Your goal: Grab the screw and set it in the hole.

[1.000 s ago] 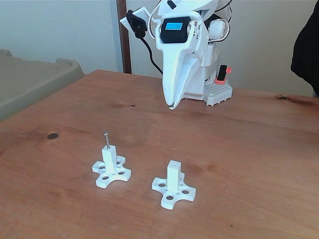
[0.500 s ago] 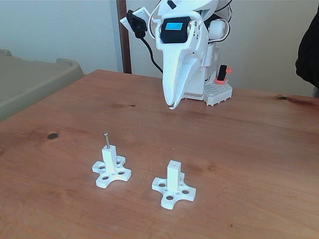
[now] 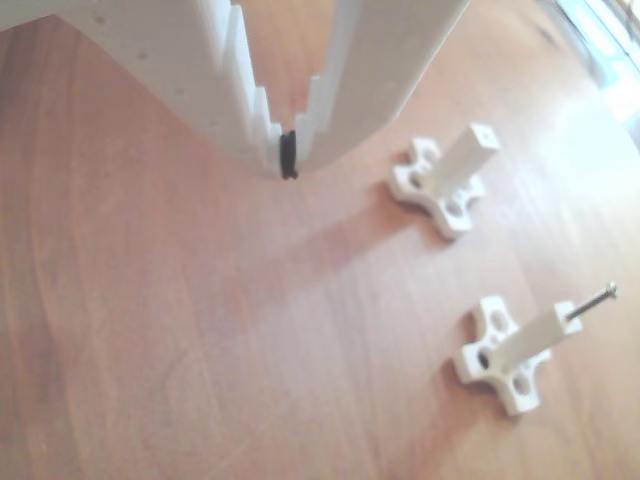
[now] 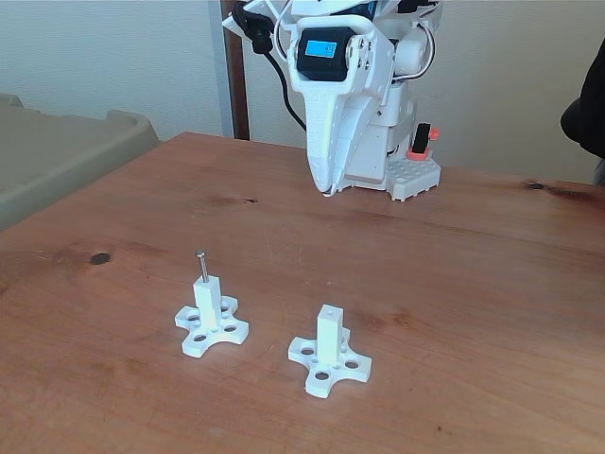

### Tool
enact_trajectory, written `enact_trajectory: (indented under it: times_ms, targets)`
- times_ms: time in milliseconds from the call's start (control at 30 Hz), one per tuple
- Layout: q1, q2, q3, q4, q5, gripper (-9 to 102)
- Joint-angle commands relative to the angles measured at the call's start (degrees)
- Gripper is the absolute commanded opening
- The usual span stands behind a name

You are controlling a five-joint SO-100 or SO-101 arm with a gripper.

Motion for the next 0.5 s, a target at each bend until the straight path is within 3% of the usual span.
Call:
enact_trajectory:
  times_ms: [0,467]
  targets:
    - [2.2,-29.2,-28.7,-2.5,0.4,-4]
    - [2.7,-41.4,-38.7,2.2,0.7,0]
